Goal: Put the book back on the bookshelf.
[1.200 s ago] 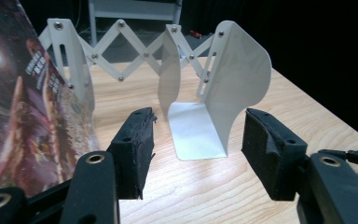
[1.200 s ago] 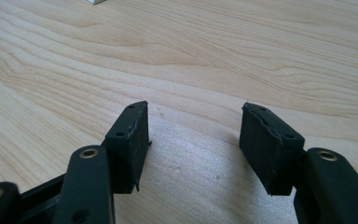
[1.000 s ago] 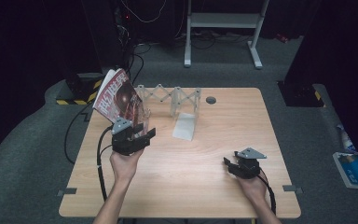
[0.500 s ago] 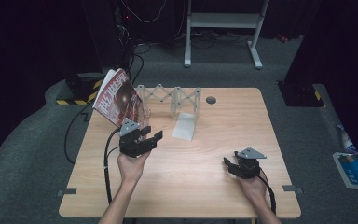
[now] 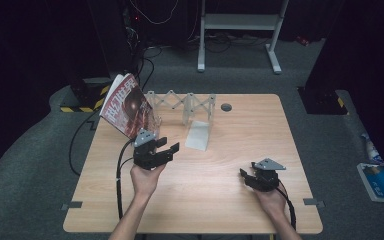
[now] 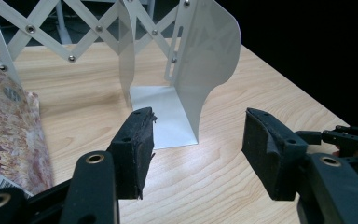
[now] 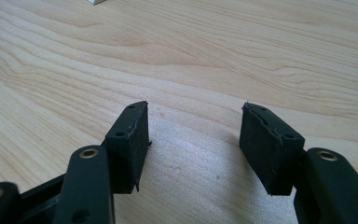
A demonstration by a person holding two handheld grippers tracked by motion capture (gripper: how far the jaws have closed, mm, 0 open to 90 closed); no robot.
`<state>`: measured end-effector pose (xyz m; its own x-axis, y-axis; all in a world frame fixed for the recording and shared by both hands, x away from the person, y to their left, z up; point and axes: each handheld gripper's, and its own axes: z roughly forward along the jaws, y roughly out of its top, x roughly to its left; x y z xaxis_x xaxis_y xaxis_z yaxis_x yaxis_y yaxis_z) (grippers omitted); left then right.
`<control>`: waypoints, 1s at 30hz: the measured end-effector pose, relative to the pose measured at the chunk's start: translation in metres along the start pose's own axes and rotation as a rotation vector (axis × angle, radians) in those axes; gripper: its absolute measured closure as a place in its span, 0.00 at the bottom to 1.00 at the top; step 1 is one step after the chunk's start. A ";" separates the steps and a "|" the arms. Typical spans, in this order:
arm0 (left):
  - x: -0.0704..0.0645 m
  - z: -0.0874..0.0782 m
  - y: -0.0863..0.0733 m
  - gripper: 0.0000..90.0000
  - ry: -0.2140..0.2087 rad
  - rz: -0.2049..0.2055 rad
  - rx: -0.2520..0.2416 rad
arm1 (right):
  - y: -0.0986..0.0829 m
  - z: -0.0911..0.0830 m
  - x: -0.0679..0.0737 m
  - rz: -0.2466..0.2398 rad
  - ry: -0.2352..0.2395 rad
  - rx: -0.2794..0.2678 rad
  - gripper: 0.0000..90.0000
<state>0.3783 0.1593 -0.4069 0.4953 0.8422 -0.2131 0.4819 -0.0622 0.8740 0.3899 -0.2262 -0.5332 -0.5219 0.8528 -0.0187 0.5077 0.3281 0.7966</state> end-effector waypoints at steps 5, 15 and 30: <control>-0.001 0.006 -0.003 0.46 -0.008 -0.004 0.017 | 0.000 0.000 0.000 0.000 0.001 0.000 0.47; -0.006 0.019 -0.009 0.44 -0.059 0.011 0.064 | 0.000 0.000 0.000 -0.001 0.002 0.000 0.47; -0.008 0.030 -0.021 0.43 -0.078 -0.002 0.094 | 0.000 0.000 0.000 -0.001 0.002 0.000 0.47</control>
<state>0.3862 0.1371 -0.4365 0.5474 0.7981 -0.2517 0.5470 -0.1136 0.8294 0.3899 -0.2262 -0.5332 -0.5235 0.8518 -0.0183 0.5071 0.3288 0.7967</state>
